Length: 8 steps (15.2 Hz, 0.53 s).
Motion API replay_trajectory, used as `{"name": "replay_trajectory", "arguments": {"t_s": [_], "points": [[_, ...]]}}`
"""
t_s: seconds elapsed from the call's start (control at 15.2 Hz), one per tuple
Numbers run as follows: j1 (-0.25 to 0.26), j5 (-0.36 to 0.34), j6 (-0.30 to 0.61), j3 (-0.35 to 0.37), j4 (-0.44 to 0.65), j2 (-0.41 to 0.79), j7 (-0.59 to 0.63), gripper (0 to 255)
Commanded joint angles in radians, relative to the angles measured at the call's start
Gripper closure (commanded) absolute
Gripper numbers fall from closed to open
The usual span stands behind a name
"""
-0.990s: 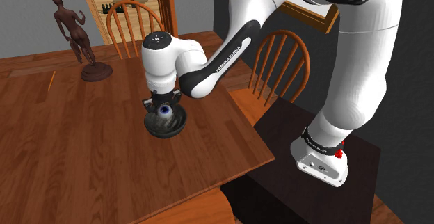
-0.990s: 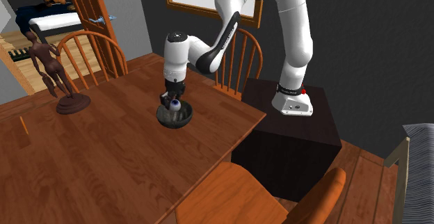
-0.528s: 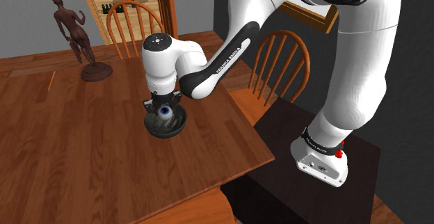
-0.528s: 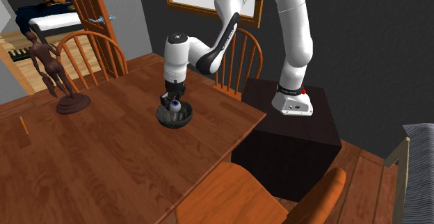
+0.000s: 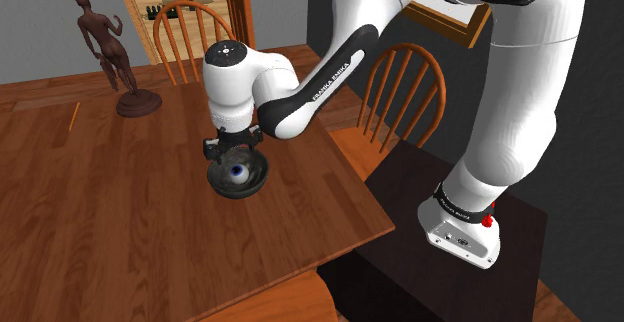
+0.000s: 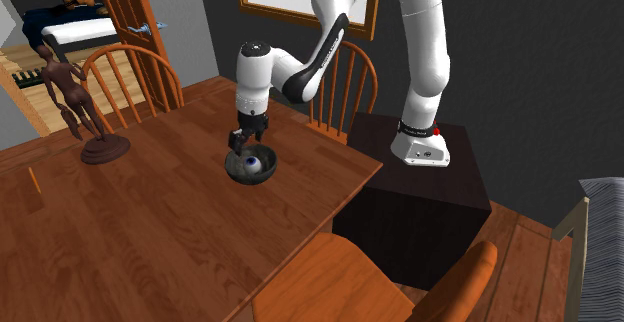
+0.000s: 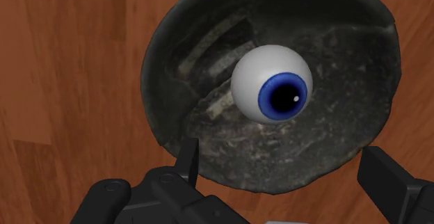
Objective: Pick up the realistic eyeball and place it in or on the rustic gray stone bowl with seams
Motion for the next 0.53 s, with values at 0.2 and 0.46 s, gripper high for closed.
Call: {"name": "replay_trajectory", "arguments": {"t_s": [0.2, 0.46], "points": [[-0.042, 0.094, -0.041, 0.059, -0.015, -0.082, -0.058, 0], [-0.042, 0.094, -0.041, 0.059, -0.015, -0.082, -0.058, 0]]}}
